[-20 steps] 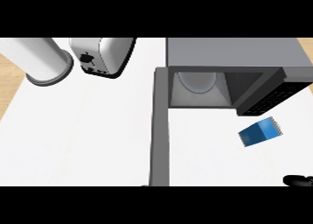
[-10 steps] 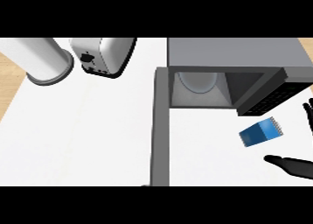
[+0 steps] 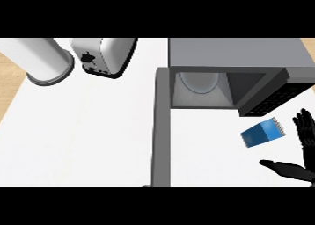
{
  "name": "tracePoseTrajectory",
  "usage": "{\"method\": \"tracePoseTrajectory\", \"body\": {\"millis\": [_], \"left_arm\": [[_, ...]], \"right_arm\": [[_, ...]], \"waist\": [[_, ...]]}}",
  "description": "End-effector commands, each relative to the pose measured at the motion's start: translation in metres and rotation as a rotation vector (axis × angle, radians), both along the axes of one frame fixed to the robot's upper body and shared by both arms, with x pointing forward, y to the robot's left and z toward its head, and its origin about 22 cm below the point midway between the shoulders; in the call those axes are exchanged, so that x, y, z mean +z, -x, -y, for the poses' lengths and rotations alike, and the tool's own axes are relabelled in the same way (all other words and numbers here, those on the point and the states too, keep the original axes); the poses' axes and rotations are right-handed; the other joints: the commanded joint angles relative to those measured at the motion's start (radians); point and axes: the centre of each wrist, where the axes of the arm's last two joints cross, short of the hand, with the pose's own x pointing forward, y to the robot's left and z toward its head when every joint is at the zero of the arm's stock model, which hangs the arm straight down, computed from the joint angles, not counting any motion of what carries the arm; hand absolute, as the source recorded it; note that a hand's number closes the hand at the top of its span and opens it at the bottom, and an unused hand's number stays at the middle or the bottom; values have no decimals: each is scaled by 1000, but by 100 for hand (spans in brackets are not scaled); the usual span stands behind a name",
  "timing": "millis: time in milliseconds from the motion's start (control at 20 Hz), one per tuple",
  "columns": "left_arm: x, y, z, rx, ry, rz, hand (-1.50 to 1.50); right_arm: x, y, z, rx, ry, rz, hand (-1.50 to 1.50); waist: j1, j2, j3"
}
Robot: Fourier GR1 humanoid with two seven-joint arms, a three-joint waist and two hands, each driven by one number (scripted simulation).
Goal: Pick up the milk, place it into the microwave and close the microwave
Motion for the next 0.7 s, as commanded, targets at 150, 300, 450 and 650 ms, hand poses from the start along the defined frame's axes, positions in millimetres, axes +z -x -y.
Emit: {"method": "tracePoseTrajectory", "body": {"millis": [150, 300, 450, 650], "left_arm": [[-11, 9, -19, 7, -7, -4, -150], [0, 20, -17, -1, -3, 8, -150], [8, 12, -24, -12, -5, 15, -150], [-6, 26, -17, -18, -11, -6, -150]], "right_arm": [[-47, -4, 8, 9, 71, -35, -150], [-54, -10, 32, 9, 85, -49, -150], [-65, -19, 24, 21, 77, -34, -150], [-90, -5, 16, 28, 39, -28, -150]], "waist": [[2, 0, 0], [9, 1, 1], [3, 1, 1], [11, 2, 1]]}}
